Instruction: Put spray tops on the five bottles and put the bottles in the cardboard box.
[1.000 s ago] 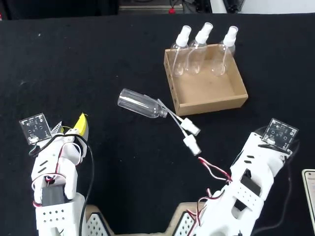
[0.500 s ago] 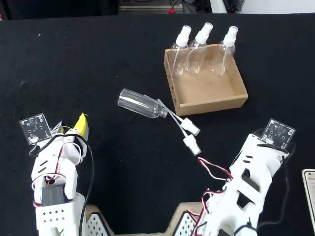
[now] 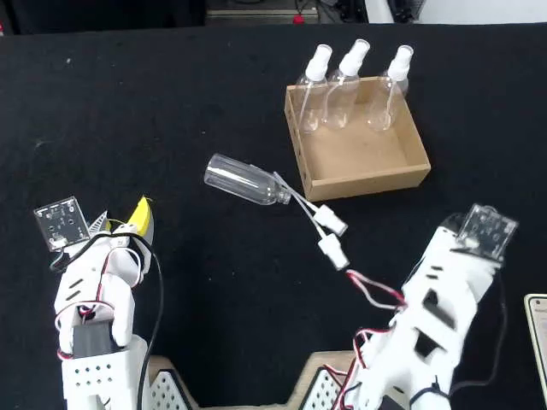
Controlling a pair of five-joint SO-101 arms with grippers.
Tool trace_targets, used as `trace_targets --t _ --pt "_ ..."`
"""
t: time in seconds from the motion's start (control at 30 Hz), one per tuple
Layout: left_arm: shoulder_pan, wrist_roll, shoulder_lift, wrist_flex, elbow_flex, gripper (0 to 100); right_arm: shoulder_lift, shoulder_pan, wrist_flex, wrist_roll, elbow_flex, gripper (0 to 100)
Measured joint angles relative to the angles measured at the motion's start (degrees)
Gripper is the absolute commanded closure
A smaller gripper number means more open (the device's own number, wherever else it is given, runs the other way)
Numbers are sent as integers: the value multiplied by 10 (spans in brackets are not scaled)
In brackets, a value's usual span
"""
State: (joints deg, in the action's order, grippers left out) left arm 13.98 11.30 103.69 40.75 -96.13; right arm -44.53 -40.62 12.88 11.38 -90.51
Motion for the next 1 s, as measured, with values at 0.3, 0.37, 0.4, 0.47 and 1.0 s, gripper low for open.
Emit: trace_targets --t 0.3,0.37,0.4,0.47,1.0 --pt "-78 -91 0 30 0 770 4 42 -555 0 340 923" --pt "-99 -110 0 42 0 770 4 68 -603 1 367 923" --pt "-108 -117 0 48 0 770 4 77 -615 -1 371 923" --pt "-121 -124 0 63 0 770 4 92 -627 -15 371 923" --pt "-181 -161 0 121 17 770 -489 302 -737 -44 199 924"
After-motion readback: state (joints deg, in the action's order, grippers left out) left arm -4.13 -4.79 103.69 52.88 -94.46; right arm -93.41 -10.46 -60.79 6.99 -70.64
